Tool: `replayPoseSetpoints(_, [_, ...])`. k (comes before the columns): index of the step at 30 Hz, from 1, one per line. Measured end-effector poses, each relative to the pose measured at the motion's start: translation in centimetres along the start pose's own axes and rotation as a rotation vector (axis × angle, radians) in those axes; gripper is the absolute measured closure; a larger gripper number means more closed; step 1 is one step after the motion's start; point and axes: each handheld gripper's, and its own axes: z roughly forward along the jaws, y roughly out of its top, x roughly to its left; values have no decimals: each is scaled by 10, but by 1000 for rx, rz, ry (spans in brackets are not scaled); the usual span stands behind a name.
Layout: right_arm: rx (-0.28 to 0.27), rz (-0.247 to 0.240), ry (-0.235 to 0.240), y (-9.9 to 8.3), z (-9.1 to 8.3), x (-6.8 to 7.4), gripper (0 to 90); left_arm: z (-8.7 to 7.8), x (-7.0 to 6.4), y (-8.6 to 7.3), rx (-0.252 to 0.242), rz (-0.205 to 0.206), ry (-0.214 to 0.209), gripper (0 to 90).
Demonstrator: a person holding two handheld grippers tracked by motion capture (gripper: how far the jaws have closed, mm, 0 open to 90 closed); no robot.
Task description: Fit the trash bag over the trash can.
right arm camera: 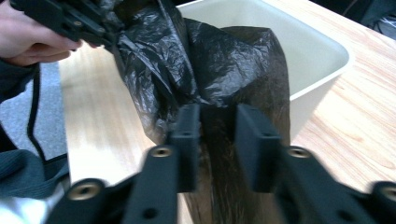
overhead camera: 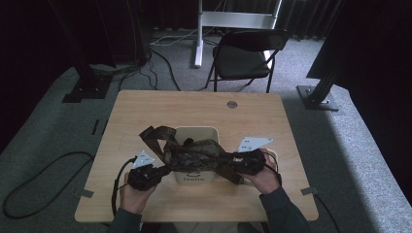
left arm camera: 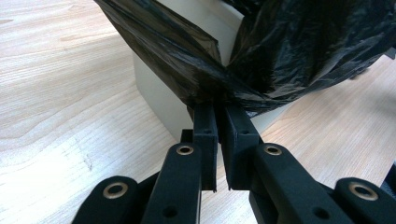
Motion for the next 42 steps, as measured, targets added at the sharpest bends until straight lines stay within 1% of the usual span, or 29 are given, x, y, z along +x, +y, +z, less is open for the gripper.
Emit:
replayPoseSetpoints(2, [2,8,-1,1,1,-3,858,-1,0,0,-1,2,3,853])
replayPoseSetpoints(7, [14,31,-21,4,5,-13,893,-1,0,0,2,1,4,855])
replayPoseSetpoints(11, [20,64,-52,6,8,-26,899,0,1,0,7,0,3,856])
replayPoseSetpoints(21, [73,140,-119,8,20,-61,900,0,3,-1,10,-5,7,856])
replayPoseSetpoints(25, [74,175,-144,9,24,-72,900,0,4,-1,11,-6,8,856])
replayPoseSetpoints(26, [74,175,-144,9,24,-72,900,0,4,-1,11,-6,8,857])
replayPoseSetpoints(27, [78,185,-163,11,26,-77,900,0,4,-2,12,-6,9,857])
replayPoseSetpoints(31, [96,204,-205,12,31,-81,900,0,5,-2,15,-12,10,857])
replayPoseSetpoints(32, [102,202,-211,12,32,-81,900,0,5,-2,15,-12,10,857])
replayPoseSetpoints(34, [105,200,-212,12,32,-81,900,0,5,-3,15,-15,10,856])
replayPoseSetpoints(35, [104,191,-204,12,31,-78,898,-2,5,-2,10,-10,10,853])
replayPoseSetpoints(37, [87,183,-197,13,27,-75,809,-4,5,-2,1,-9,11,818])
replayPoseSetpoints(38, [75,181,-193,14,24,-73,769,-7,3,-2,-16,1,7,798])
replayPoseSetpoints(40, [55,165,-198,14,17,-68,711,-9,3,-1,-22,3,10,772])
replayPoseSetpoints(42, [33,155,-197,14,9,-62,671,-11,2,-1,-26,1,14,750])
